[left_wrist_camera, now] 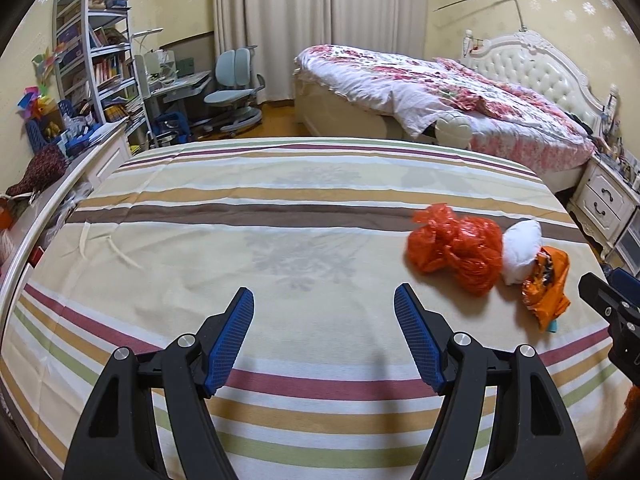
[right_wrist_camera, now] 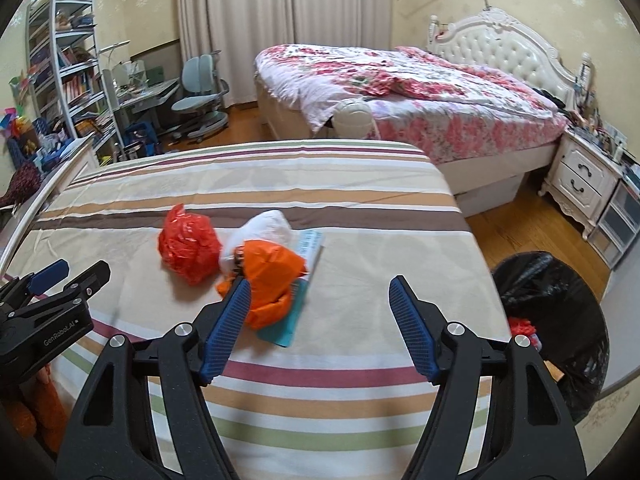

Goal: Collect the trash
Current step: 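Move both open tools back over the remaining bags on the bedspread, then lower the right tool onto the orange plastic bag and close it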

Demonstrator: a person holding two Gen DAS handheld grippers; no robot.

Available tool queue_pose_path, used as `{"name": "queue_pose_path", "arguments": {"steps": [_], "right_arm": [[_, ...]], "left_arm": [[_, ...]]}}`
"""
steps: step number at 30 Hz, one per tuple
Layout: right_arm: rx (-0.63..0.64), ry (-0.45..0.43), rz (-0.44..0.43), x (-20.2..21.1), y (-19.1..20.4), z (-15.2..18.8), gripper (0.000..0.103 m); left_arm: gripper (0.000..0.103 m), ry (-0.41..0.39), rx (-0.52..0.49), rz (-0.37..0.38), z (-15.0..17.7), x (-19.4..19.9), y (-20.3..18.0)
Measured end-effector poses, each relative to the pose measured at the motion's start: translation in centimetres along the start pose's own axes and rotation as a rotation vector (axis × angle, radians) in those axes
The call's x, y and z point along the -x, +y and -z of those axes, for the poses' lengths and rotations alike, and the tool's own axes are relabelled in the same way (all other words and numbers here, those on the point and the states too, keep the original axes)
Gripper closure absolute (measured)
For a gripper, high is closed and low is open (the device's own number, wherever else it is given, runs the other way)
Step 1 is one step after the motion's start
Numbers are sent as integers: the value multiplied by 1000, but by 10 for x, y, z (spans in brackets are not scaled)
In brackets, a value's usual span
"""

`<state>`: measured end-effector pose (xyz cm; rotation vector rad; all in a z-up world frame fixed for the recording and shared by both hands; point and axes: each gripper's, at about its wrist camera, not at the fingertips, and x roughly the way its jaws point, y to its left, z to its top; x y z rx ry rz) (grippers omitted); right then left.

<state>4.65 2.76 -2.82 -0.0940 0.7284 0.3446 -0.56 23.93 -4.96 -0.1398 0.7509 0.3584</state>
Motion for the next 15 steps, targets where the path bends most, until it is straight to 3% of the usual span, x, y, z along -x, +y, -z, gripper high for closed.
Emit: {"name": "queue_pose_path", "arguments": {"steps": [12, 14, 15], "right_arm": [[10, 71, -21, -25, 29, 0, 34], [11, 84, -34, -28, 31, 0, 38], [14, 90, -39, -29, 32, 0, 46]], "left_arm": [[32, 7, 6, -3, 1, -5, 8], [31, 8, 4, -1, 2, -5, 8], [31, 8, 3, 0, 2, -6, 9]]}}
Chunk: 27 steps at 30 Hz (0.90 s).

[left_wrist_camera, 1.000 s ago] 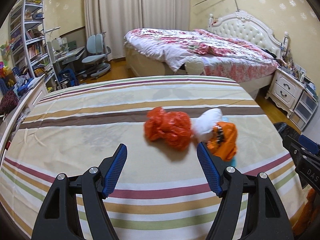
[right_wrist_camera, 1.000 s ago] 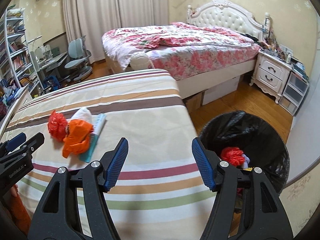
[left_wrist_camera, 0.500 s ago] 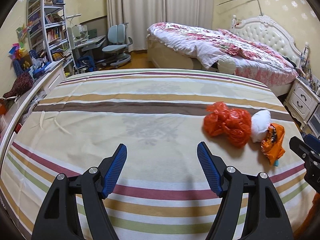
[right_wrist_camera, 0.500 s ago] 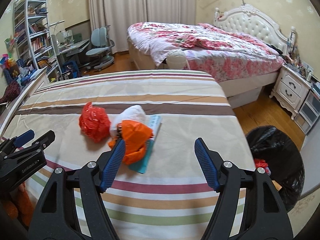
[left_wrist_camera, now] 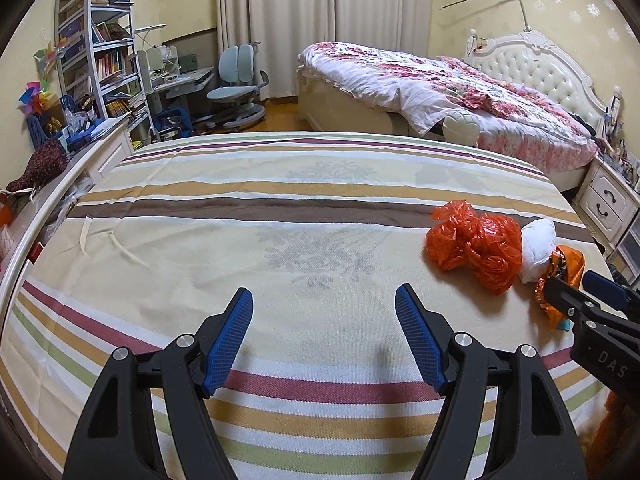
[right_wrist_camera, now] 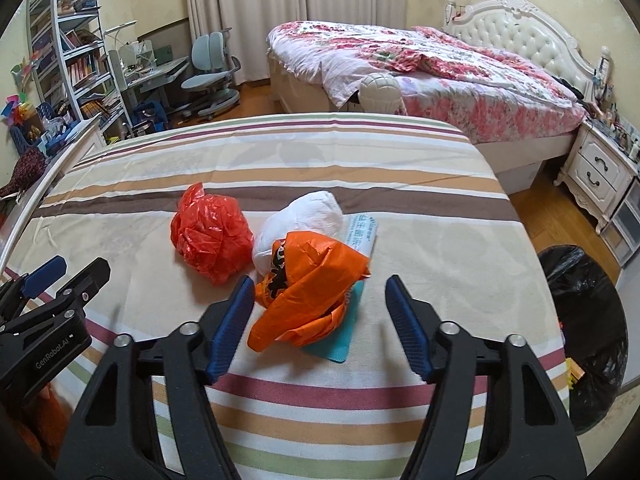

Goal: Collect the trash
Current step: 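Lower the right tool onto the orange plastic bag and close it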

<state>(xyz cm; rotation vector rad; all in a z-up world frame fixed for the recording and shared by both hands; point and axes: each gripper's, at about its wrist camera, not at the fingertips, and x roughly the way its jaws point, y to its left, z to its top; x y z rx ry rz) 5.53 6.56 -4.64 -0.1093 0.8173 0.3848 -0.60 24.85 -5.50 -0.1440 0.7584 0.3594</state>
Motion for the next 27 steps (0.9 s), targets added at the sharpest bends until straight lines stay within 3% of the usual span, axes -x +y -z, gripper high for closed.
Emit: {"name": "queue_pose_path", "arguments": {"steps": [2, 9, 14, 18, 27], "right_arm": [[8, 9, -2, -1, 2, 1, 60], [2, -16, 1, 13, -5, 5, 61], [-25, -26, 42, 22, -32, 5, 61], [-47, -6, 103, 15, -59, 7, 61], [-66, -2, 126, -3, -86, 1, 61]], "left_arm": [[31, 0, -3, 2, 0, 0, -1], [31, -2, -11, 13, 0, 1, -5], [31, -3, -28, 32, 0, 1, -14], [31, -6, -49, 52, 1, 1, -27], [29, -6, -101, 95, -1, -1, -58]]}}
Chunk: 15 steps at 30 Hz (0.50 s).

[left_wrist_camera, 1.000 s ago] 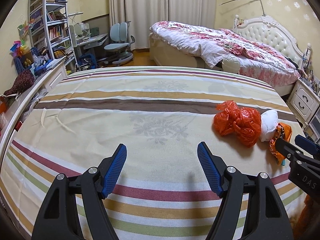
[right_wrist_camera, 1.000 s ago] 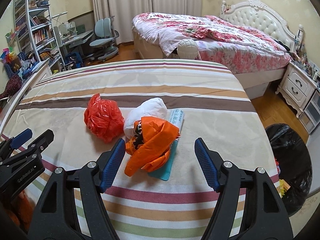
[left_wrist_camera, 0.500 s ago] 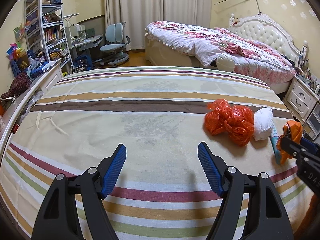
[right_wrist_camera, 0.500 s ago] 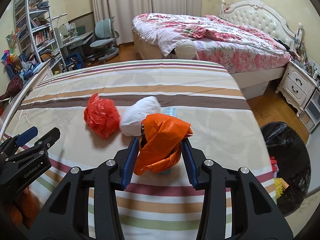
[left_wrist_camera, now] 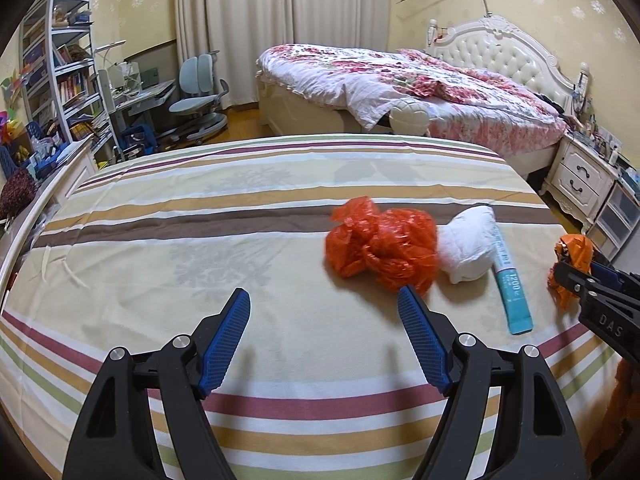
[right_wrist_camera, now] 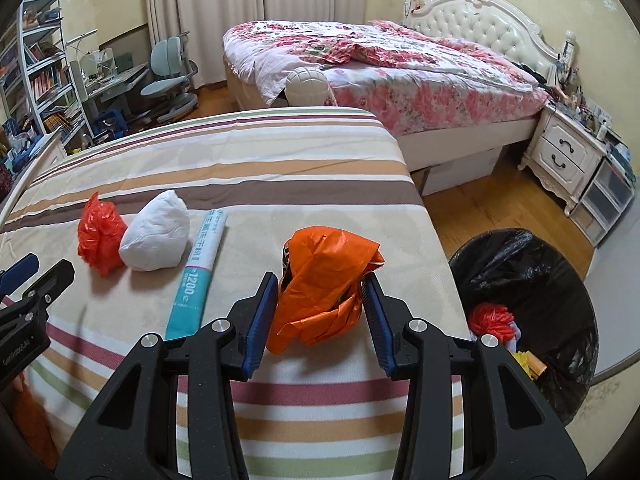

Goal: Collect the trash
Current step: 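Lower the right tool onto the orange plastic bag and close it, then grasp the red-orange plastic bag with the left tool while the right tool holds the orange bag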

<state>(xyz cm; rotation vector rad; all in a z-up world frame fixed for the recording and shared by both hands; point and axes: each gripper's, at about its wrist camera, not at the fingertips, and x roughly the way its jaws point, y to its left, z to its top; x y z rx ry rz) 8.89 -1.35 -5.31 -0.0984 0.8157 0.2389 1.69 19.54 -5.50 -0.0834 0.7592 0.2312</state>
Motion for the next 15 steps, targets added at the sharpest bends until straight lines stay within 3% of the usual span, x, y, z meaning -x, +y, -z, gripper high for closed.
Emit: {"name": "queue_pose_path", "arguments": {"steps": [15], "right_arm": [[-33, 27, -61, -16, -9, -6, 61]], "left_arm": [[27, 22, -4, 31, -16, -18, -20]]}}
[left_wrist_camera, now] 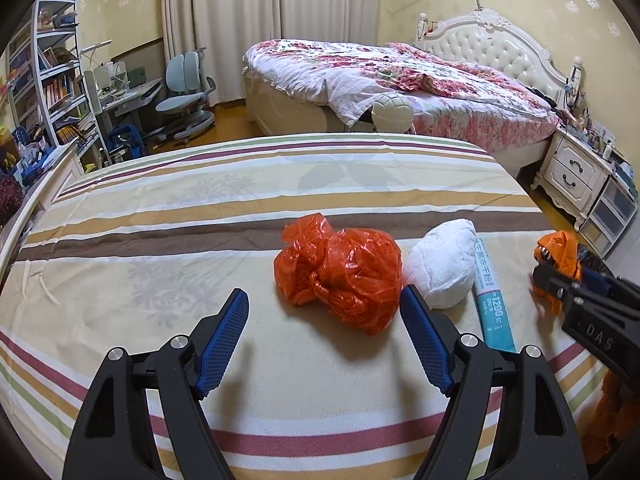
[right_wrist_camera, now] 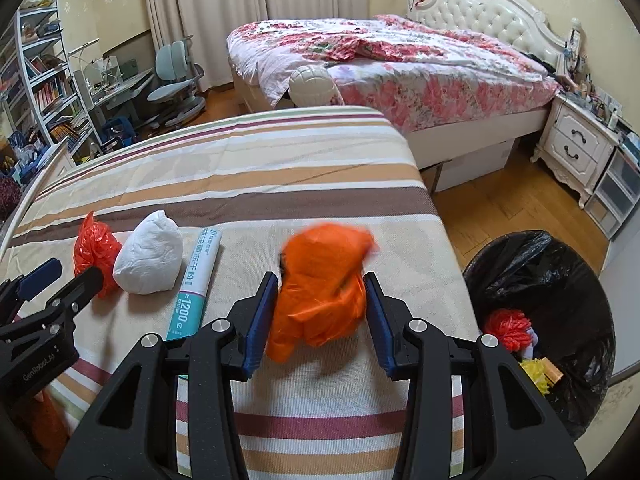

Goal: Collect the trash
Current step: 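Grasp the red-orange plastic bag with the left tool while the right tool holds the orange bag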

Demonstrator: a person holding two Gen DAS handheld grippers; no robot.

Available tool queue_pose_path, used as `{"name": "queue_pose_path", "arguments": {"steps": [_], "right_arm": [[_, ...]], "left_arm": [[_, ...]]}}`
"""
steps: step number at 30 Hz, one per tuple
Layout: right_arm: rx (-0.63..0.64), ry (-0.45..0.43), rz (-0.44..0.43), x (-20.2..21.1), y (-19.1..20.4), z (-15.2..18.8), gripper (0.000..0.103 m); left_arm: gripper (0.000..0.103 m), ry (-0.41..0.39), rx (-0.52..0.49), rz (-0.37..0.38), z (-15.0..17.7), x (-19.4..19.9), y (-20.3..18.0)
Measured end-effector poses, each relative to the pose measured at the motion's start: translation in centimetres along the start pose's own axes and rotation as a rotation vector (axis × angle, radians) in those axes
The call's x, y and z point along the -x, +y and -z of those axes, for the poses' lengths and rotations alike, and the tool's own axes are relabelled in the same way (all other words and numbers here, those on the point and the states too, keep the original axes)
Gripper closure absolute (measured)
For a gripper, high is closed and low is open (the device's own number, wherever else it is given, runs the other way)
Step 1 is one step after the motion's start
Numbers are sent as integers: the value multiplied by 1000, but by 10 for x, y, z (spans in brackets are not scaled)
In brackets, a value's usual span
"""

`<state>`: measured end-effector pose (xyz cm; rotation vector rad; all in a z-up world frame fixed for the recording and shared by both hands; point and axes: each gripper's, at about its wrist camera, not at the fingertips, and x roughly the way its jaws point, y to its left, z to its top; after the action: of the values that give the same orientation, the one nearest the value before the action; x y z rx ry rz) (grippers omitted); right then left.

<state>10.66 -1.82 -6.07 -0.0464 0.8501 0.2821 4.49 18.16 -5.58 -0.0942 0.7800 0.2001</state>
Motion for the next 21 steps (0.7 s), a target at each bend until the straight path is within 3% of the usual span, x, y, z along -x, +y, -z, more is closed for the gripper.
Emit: {"name": "queue_pose_path", "arguments": {"steps": [8, 12, 18, 21], "right_arm": [[0, 17, 1, -3, 0, 0, 61], [13, 19, 6, -3, 2, 0, 61], [-3, 17, -3, -3, 1, 1, 59], [-11, 9, -2, -3, 0, -1, 53]], "left_arm": [[27, 17, 0, -3, -8, -10, 0], [47, 43, -9, 17, -6, -13, 0], [55, 41, -16, 37, -5, -11, 2], [56, 38, -26, 37, -4, -8, 5]]}}
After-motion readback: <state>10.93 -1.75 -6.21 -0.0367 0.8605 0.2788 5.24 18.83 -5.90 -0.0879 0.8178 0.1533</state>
